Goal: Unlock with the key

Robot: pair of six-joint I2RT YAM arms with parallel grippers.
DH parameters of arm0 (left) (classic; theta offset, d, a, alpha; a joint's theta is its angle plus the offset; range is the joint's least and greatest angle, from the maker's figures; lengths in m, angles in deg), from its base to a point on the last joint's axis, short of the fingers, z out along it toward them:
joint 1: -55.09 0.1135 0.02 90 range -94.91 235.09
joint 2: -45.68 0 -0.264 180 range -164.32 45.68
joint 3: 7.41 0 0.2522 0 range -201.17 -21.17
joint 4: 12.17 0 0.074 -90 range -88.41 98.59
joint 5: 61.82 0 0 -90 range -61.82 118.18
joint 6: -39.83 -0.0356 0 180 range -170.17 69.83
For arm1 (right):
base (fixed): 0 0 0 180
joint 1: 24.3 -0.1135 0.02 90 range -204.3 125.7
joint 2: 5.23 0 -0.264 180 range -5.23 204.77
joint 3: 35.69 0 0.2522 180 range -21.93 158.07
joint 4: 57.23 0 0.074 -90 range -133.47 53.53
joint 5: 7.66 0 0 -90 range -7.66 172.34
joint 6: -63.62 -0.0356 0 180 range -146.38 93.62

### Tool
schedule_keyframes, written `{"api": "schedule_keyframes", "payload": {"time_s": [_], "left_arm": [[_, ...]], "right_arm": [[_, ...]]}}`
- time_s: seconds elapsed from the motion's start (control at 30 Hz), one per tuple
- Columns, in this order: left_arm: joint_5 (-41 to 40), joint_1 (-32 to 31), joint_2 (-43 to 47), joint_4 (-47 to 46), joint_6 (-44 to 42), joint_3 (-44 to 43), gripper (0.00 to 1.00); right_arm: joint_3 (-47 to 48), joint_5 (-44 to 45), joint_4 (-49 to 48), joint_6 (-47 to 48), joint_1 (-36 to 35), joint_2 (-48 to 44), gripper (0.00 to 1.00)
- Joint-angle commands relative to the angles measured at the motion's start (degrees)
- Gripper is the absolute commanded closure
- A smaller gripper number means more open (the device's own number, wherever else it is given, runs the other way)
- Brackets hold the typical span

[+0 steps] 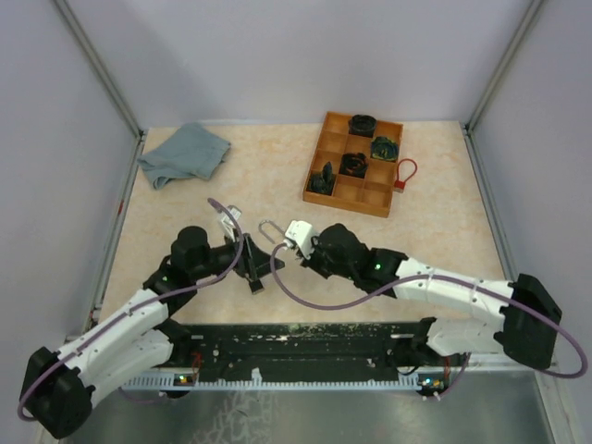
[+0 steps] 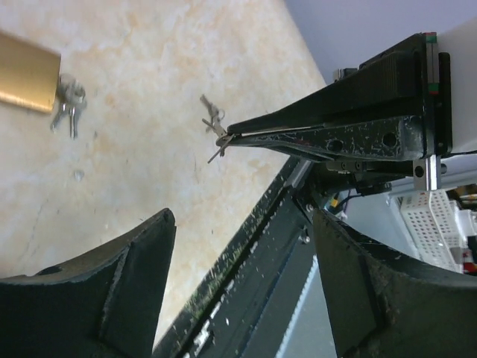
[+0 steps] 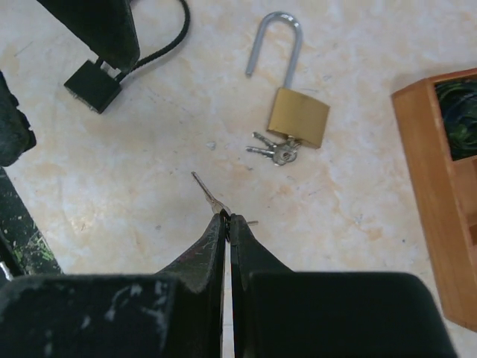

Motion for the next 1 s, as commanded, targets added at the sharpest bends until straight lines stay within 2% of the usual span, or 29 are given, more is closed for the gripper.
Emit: {"api": "schedule_keyframes", "payload": {"time_s": [0.0,0.13,0.3,0.43,0.57,0.73,0.97], "left_arm": [[-2.7,-2.4,-0.9,-12.8,-7.5,0.0,0.23],[-2.2,-5.4,-4.9,-13.7,-15.8,-4.2,0.31],[-1.0,-7.8,-10.0,-3.0,-25.8,-12.2,0.39],[-1.6,-9.5,-10.2,4.2,-35.7,-16.6,0.4],[0.1,-10.4,-10.6,6.1,-47.4,-17.4,0.44],[3.2,-10.6,-11.7,6.1,-57.3,-17.1,0.46],[5.1,-10.6,-13.9,3.1,-61.9,-17.3,0.5]], "right_arm": [[-1.2,4.8,-5.2,0.1,0.2,-5.8,1.0],[-2.6,4.9,-7.0,0.5,0.2,-8.6,1.0],[-3.3,4.2,-6.9,0.6,0.2,-11.1,1.0],[-4.2,2.7,-8.0,0.5,0.1,-13.4,1.0],[-5.0,1.6,-9.5,0.6,0.2,-14.9,1.0],[-6.6,1.1,-11.6,0.6,0.2,-17.2,1.0],[-8.4,-0.8,-14.0,1.3,0.2,-18.9,1.0]]}}
